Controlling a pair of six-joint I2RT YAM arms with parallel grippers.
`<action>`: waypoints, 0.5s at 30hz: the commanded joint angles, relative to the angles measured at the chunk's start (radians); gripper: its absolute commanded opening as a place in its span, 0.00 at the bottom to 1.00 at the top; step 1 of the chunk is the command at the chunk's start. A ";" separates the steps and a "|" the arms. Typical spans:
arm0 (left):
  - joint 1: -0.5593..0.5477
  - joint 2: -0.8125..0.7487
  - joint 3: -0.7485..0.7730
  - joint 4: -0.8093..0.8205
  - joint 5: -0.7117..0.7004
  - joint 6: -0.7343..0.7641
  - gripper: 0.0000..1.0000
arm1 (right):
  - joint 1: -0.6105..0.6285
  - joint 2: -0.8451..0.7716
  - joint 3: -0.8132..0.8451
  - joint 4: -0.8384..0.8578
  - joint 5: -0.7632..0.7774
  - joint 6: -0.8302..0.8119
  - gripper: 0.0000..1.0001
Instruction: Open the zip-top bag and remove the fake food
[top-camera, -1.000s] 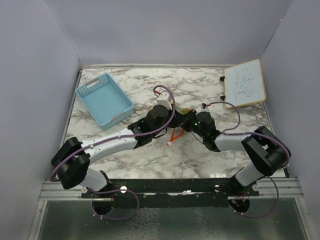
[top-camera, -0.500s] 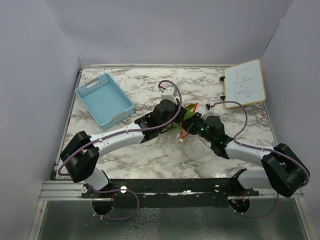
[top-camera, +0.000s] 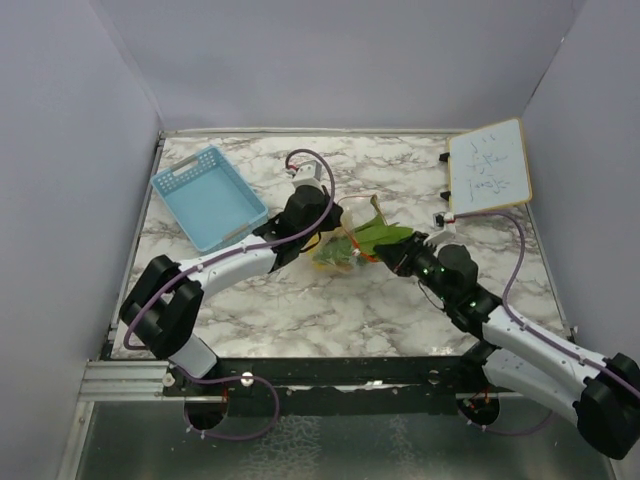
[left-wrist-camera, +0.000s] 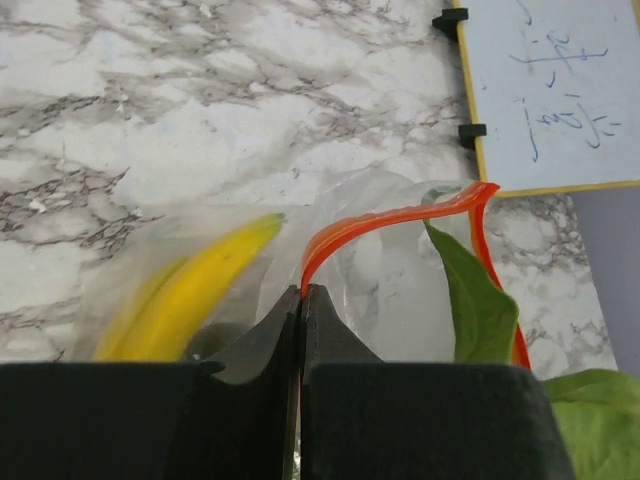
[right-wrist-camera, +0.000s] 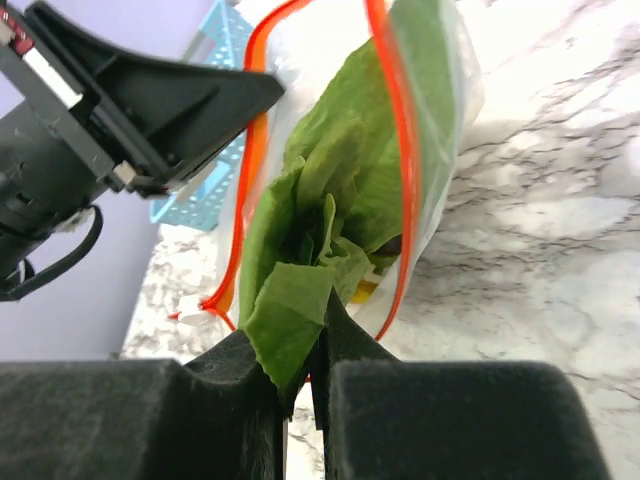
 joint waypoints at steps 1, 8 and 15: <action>0.019 -0.081 -0.092 0.064 0.065 -0.023 0.00 | 0.006 -0.004 0.076 -0.149 0.156 -0.111 0.02; 0.024 -0.118 -0.160 0.029 0.048 -0.009 0.00 | 0.006 0.038 0.278 -0.219 0.288 -0.226 0.02; 0.030 -0.082 -0.149 0.037 0.091 0.001 0.00 | 0.005 0.021 0.428 -0.275 0.291 -0.319 0.02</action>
